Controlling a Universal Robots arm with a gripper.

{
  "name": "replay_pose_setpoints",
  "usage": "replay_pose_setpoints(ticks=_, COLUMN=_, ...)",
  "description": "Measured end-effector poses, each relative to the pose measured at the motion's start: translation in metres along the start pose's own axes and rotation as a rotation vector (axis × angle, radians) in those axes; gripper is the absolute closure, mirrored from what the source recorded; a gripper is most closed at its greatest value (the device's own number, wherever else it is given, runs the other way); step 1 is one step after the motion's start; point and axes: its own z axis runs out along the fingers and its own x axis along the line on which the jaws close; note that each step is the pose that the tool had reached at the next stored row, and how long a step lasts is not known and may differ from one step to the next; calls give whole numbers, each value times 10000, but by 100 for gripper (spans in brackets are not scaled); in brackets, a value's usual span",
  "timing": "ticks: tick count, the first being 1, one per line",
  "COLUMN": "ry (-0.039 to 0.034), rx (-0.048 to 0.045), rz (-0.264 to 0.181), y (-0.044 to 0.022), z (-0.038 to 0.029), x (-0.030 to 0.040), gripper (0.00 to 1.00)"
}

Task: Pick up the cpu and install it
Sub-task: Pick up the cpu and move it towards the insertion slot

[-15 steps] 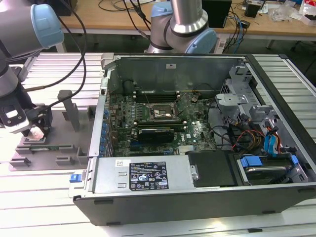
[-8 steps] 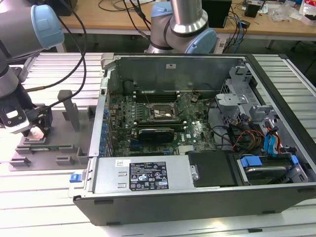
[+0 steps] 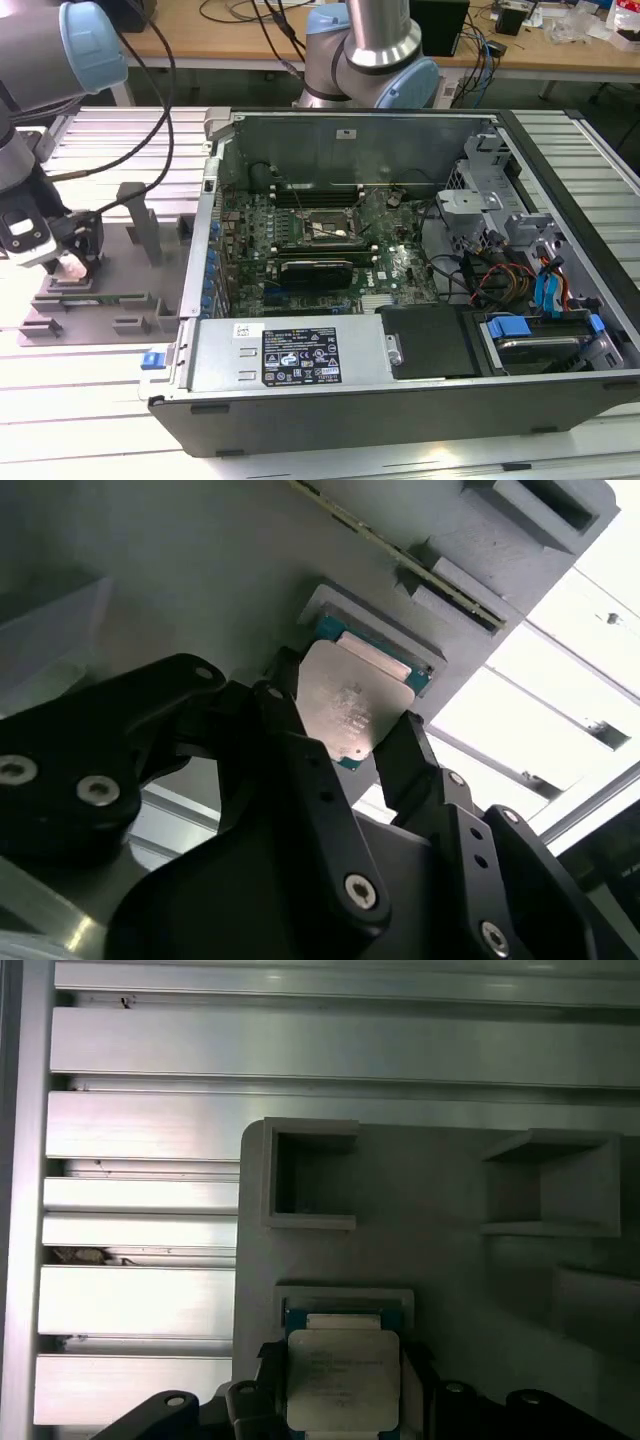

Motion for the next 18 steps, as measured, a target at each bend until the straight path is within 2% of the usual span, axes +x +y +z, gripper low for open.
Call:
replay_pose_setpoints(ticks=1, ry=1, rx=1, rz=0, y=2, z=-50, x=-1, gripper=45)
replay_pose_setpoints(ticks=3, ry=-1, rx=0, rz=0, y=8, z=-191, x=-4, gripper=45)
replay_pose_setpoints(ticks=5, ry=1, rx=0, rz=0, y=12, z=-264, x=-5, gripper=45)
replay_pose_setpoints(ticks=8, ry=0, rx=0, rz=-1, y=25, z=-556, x=-11, gripper=45)
replay_pose_setpoints(ticks=14, ry=0, rx=0, rz=-1, y=35, z=-761, x=-16, gripper=45)
replay_pose_setpoints(ticks=15, ry=0, rx=1, rz=-1, y=37, z=-818, x=-17, gripper=45)
replay_pose_setpoints(ticks=18, ry=0, rx=1, rz=-1, y=41, z=-901, x=-18, gripper=45)
